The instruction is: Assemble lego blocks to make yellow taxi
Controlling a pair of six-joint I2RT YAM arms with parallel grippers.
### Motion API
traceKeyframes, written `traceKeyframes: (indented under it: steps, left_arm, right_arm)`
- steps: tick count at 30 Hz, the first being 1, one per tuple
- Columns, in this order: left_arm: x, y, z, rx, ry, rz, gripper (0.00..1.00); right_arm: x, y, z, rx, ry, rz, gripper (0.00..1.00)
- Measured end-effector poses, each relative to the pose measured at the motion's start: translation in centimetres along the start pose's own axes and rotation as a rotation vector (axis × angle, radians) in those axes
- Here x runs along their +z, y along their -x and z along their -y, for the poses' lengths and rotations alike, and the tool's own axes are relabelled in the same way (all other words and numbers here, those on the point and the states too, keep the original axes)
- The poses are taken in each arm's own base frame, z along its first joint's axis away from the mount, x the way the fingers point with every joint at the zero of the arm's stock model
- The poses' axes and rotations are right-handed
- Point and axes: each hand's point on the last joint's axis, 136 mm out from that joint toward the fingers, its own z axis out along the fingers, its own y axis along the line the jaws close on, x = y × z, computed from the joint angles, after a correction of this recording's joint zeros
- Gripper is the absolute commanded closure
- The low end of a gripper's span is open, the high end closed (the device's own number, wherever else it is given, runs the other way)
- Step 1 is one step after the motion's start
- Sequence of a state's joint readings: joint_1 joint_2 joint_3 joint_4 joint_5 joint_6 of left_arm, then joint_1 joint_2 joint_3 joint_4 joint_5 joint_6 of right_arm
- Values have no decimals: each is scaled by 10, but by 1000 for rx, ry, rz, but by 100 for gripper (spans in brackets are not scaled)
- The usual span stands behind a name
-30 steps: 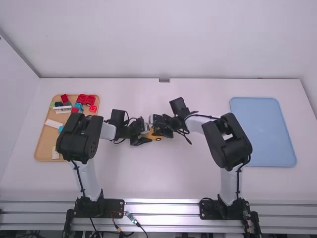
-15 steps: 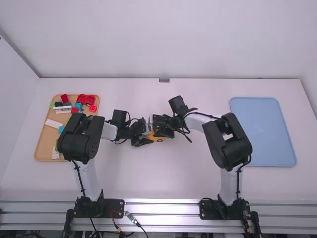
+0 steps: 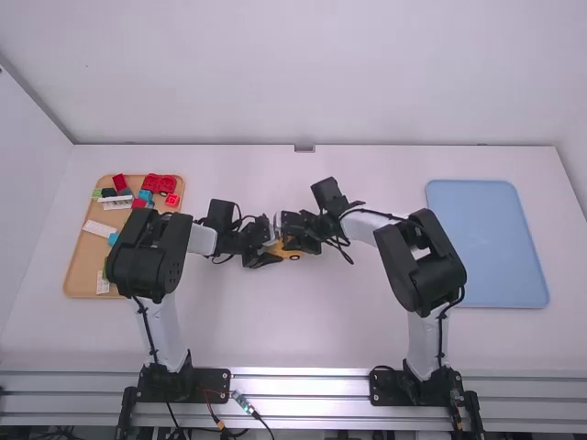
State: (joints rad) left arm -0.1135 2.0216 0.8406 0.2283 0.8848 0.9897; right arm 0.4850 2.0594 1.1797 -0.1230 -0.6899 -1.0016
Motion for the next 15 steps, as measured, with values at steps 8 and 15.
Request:
traceKeyframes:
  steps: [8,15]
  left_arm:
    - [-1,0,-1,46,14,12,53]
    - [-1,-1,1,80,16,20,57]
  right_arm:
    - [1,0,1,28,-5,3,100]
    - [1,0,0,50,-4,-2,100]
